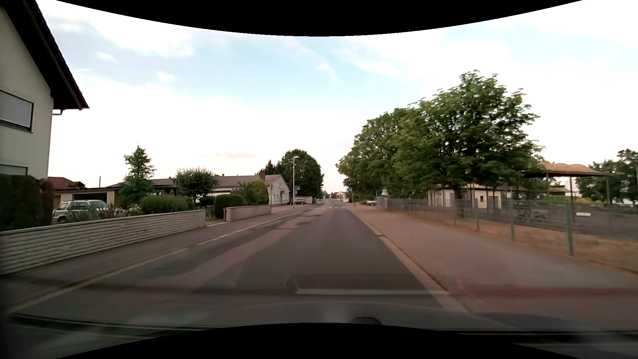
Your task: Follow the waypoints while adhering to traffic rules and regulations
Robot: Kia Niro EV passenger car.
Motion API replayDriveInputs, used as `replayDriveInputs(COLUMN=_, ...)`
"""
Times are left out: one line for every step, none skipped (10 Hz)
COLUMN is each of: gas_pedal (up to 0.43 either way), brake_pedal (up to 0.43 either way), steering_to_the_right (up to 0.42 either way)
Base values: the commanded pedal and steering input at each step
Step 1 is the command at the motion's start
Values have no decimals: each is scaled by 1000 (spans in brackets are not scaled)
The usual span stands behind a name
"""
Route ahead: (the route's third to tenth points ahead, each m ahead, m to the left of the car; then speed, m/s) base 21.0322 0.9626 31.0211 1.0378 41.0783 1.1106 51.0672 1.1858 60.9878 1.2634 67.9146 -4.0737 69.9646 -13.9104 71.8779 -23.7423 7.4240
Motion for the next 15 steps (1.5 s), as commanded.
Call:
replayDriveInputs(gas_pedal=20, brake_pedal=0, steering_to_the_right=2)
replayDriveInputs(gas_pedal=20, brake_pedal=0, steering_to_the_right=0)
replayDriveInputs(gas_pedal=20, brake_pedal=0, steering_to_the_right=0)
replayDriveInputs(gas_pedal=20, brake_pedal=0, steering_to_the_right=0)
replayDriveInputs(gas_pedal=20, brake_pedal=0, steering_to_the_right=-2)
replayDriveInputs(gas_pedal=20, brake_pedal=0, steering_to_the_right=-3)
replayDriveInputs(gas_pedal=20, brake_pedal=0, steering_to_the_right=-4)
replayDriveInputs(gas_pedal=20, brake_pedal=0, steering_to_the_right=-7)
replayDriveInputs(gas_pedal=20, brake_pedal=0, steering_to_the_right=-8)
replayDriveInputs(gas_pedal=20, brake_pedal=0, steering_to_the_right=-8)
replayDriveInputs(gas_pedal=20, brake_pedal=0, steering_to_the_right=-8)
replayDriveInputs(gas_pedal=20, brake_pedal=0, steering_to_the_right=-8)
replayDriveInputs(gas_pedal=20, brake_pedal=0, steering_to_the_right=-8)
replayDriveInputs(gas_pedal=20, brake_pedal=0, steering_to_the_right=-8)
replayDriveInputs(gas_pedal=20, brake_pedal=0, steering_to_the_right=-8)
